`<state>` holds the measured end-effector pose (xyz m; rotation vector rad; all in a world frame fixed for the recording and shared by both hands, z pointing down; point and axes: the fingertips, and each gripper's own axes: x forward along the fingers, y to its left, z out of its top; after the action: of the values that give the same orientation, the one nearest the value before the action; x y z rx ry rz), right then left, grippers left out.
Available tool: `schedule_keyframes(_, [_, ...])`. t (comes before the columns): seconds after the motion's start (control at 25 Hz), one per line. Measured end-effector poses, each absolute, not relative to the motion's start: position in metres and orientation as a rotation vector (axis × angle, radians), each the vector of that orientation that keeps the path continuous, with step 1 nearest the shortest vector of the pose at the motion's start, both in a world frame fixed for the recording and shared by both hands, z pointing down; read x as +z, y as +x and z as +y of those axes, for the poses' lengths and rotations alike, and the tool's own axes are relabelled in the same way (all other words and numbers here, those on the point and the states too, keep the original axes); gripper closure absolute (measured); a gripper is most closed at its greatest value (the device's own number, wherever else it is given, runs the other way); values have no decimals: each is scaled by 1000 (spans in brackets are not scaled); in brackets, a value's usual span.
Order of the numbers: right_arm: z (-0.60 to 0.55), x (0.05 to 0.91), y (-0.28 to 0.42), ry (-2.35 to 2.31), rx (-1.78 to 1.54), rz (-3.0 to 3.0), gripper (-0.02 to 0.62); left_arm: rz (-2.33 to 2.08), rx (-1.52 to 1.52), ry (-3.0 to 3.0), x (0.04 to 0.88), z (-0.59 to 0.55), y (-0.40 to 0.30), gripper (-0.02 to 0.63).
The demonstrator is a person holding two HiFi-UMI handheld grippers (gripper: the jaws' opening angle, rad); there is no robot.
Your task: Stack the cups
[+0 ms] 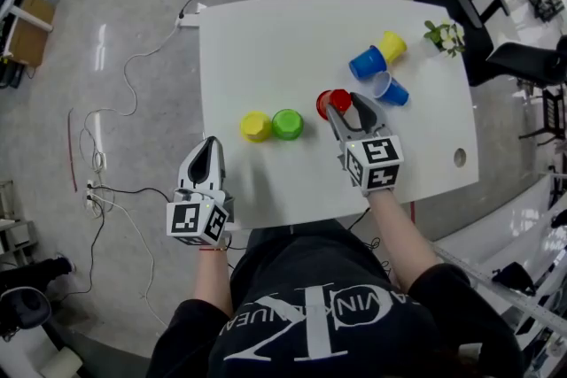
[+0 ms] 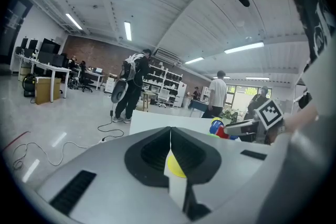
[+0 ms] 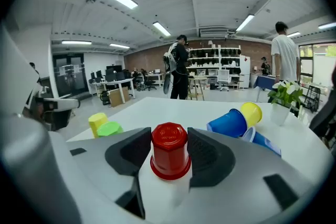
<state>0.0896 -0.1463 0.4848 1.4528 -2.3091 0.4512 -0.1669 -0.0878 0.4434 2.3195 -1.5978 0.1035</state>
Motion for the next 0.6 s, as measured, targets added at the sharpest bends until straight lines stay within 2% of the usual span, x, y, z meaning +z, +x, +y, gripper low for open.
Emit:
schedule_keyframes(0.2, [-112,494,66,1273,387,-2339,373,-1590,97,2330,441,-90,-164,601])
schedule_keyframes(0.6, [-104,493,53,1209,365,-2364,371,-1591,96,2332,439,-89,-165,601])
